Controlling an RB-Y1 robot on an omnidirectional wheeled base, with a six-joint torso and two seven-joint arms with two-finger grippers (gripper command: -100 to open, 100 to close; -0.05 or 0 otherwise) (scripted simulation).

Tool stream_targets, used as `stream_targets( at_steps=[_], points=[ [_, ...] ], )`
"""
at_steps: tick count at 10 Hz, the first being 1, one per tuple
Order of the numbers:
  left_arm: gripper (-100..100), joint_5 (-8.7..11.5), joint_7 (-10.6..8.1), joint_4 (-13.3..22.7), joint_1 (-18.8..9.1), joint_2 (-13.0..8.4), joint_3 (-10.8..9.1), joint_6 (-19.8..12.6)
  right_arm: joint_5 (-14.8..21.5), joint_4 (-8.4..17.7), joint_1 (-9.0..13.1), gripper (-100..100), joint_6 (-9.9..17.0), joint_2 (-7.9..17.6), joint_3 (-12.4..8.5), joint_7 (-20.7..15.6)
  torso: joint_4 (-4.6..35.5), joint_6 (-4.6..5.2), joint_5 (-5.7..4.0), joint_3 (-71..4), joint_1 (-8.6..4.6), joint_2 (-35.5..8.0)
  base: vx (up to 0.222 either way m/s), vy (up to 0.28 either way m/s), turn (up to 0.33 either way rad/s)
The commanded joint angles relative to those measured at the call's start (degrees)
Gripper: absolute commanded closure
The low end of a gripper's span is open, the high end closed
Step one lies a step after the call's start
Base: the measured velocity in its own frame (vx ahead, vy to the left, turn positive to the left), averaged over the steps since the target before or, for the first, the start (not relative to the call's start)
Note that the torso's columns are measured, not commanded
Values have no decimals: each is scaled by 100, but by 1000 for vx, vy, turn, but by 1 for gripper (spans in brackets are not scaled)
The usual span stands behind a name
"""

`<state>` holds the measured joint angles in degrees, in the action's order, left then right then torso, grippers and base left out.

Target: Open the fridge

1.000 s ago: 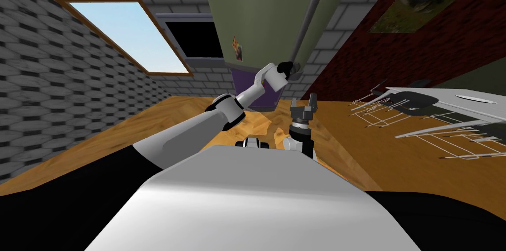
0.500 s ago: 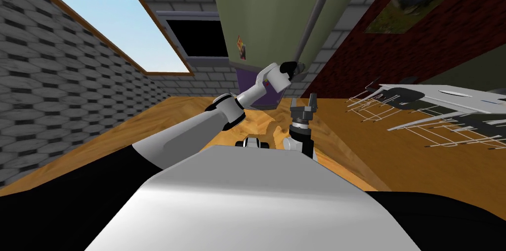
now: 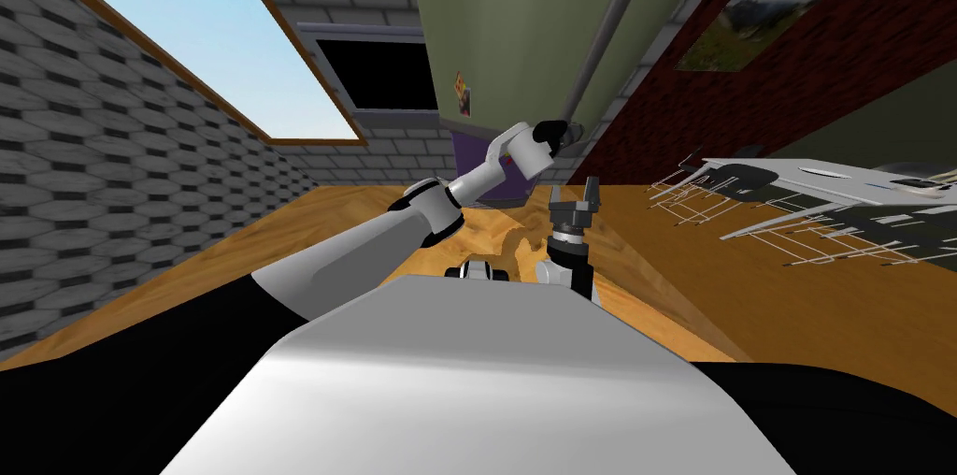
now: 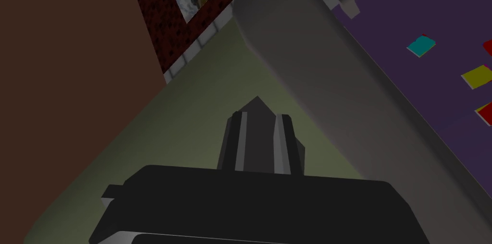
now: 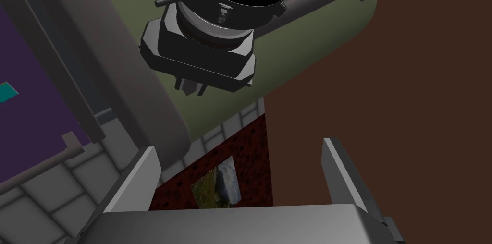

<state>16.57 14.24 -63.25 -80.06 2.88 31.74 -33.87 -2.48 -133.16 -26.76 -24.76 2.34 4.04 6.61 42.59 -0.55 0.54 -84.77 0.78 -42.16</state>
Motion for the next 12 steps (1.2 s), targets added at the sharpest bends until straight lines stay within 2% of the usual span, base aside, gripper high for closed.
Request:
stream_targets(
  at_steps=[1, 2, 5, 6, 7, 10, 11, 12],
  points=[
    [100, 114, 17, -97, -63, -7, 27, 59, 0, 0, 0, 0, 0, 1, -1, 0, -4, 2, 3, 1, 18, -1, -42, 258, -49],
    [100, 228, 22, -201, -79, -9, 106, 78, 0, 0, 0, 0, 0, 0, 0, 0, 1, -12, 13, -6, 23, 6, -64, 273, -56],
    [100, 343, 28, -305, -95, -11, 185, 96, 0, 0, -1, 0, 0, 1, -1, 0, 10, -3, 21, -7, 38, 6, -22, 240, -51],
    [100, 457, 34, -409, -110, -13, 264, 114, 0, 0, 0, 0, 0, 0, 0, 0, 15, -17, 29, -14, 30, 8, -15, 244, -54],
    [100, 457, 34, -409, -110, -13, 264, 114, 0, 0, 0, 0, 0, 0, 0, 0, 9, -17, 30, -15, 46, 12, -25, 265, -32],
    [100, 686, 45, -617, -142, -17, 422, 151, 0, 0, 0, 0, 0, 0, 0, 0, 16, -20, 38, -17, 43, 9, -40, 245, -48],
    [100, 686, 45, -617, -142, -17, 422, 151, 0, 0, 0, 0, 0, 0, 0, 0, 16, -10, 35, -12, 44, 2, -28, 229, -31],
    [-100, 870, 3, -695, -322, -39, 481, -144, 0, 0, 0, 0, 0, 0, 0, 0, 20, -12, 37, -12, 39, 2, 0, 62, -41]
  ],
)
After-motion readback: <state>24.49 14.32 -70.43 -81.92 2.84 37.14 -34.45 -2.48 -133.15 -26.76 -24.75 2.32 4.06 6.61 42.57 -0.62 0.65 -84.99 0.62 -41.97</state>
